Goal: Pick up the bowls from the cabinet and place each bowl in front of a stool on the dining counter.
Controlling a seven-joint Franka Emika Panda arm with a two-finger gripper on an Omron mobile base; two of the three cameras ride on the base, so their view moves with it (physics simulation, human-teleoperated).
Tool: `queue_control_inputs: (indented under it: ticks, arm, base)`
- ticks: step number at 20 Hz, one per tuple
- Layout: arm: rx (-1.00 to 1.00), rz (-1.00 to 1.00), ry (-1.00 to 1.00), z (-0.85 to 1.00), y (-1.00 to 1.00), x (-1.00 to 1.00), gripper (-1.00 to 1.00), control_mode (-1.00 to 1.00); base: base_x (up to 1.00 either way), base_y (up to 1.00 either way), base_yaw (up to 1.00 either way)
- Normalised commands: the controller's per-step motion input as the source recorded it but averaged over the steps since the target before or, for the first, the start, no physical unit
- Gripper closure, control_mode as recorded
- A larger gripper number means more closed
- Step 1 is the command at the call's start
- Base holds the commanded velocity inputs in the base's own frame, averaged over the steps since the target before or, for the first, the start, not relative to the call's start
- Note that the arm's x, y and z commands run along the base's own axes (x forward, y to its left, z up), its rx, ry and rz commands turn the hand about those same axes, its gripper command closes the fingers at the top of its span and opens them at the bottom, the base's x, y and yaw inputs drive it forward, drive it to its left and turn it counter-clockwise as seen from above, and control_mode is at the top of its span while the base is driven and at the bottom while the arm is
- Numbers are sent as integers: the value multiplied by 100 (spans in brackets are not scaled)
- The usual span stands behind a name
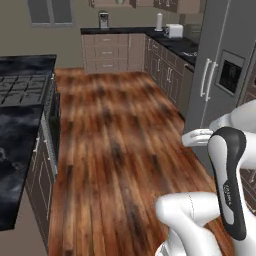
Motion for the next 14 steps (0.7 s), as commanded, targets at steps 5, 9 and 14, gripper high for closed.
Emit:
queue_control_inputs:
  ticks: [5,9,14]
  arm:
    - [0,0,0,0,0,0,-100,100]
    - [0,0,0,0,0,0,-100,100]
    - [0,0,0,0,0,0,-100,100]
  base:
    - [100,-36,-1]
    - [100,-30,0]
    - [100,-34,0]
